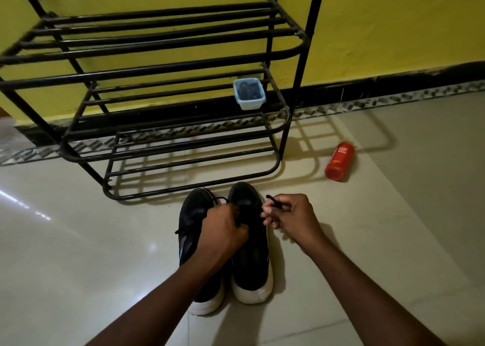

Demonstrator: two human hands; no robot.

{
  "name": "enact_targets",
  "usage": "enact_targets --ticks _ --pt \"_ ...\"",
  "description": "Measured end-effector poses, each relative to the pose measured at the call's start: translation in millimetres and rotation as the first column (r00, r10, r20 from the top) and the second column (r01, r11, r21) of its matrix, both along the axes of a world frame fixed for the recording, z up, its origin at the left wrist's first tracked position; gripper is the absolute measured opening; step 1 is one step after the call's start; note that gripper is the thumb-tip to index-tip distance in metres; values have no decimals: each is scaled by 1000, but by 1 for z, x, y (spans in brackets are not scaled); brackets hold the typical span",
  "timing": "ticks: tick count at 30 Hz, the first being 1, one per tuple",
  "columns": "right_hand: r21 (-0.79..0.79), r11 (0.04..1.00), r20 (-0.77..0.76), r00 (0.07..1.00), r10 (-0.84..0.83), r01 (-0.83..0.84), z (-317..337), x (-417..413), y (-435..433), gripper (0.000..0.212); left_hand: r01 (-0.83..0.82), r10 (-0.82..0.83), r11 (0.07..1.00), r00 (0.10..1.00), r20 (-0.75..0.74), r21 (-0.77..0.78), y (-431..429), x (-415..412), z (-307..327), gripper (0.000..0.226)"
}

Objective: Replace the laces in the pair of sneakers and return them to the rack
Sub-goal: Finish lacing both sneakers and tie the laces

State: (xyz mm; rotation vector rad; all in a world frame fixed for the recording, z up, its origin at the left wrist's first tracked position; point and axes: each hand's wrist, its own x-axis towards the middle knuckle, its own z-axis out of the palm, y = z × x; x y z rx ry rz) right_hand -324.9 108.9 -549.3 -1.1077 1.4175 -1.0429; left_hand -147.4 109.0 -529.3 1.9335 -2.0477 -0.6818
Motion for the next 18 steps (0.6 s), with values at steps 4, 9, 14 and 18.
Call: enact_targets --ticks 4,9,14,18 --pt "-49 999 -190 982 7 -17 -3 15 -4 11 -92 100 993 988 -116 72 -3 5 -1 7" --pt "-58 995 -322 945 64 -87 -2 26 -7 14 -180 207 972 960 -190 148 -10 11 -6 7" --pt "-102 984 -475 876 80 -145 -5 34 -10 16 -193 262 941 935 -239 278 -19 18 -3 9" --pt "-132 975 -461 882 99 -179 -8 41 -10 28 -218 316 915 911 -266 340 -24 20 -6 7"
